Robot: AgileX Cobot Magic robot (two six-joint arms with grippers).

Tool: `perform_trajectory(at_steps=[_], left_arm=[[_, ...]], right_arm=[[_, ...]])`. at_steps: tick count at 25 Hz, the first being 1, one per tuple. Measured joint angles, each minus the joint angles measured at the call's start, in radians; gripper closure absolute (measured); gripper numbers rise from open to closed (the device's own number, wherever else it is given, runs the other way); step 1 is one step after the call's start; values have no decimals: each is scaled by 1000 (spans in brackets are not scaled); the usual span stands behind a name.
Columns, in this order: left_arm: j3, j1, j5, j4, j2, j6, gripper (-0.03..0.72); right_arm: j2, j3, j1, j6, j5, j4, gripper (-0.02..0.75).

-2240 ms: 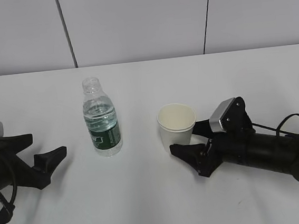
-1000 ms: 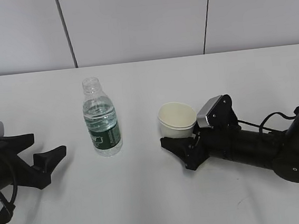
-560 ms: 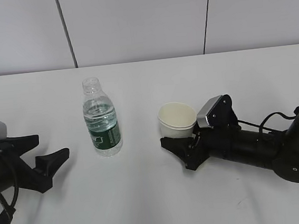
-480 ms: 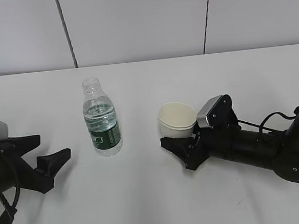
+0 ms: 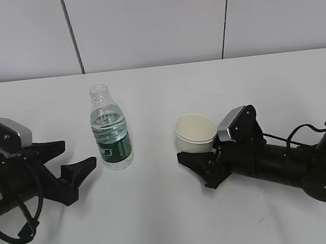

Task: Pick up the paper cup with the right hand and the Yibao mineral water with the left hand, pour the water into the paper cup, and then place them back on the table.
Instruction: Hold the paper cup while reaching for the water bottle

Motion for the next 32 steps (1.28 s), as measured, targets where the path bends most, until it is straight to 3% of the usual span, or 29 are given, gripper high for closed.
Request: perform_trajectory(at_steps=[32], left_arm=[[-1, -10, 0, -10, 15, -29, 156]], right_arm=[[-42, 42, -2, -43, 2, 55, 187]])
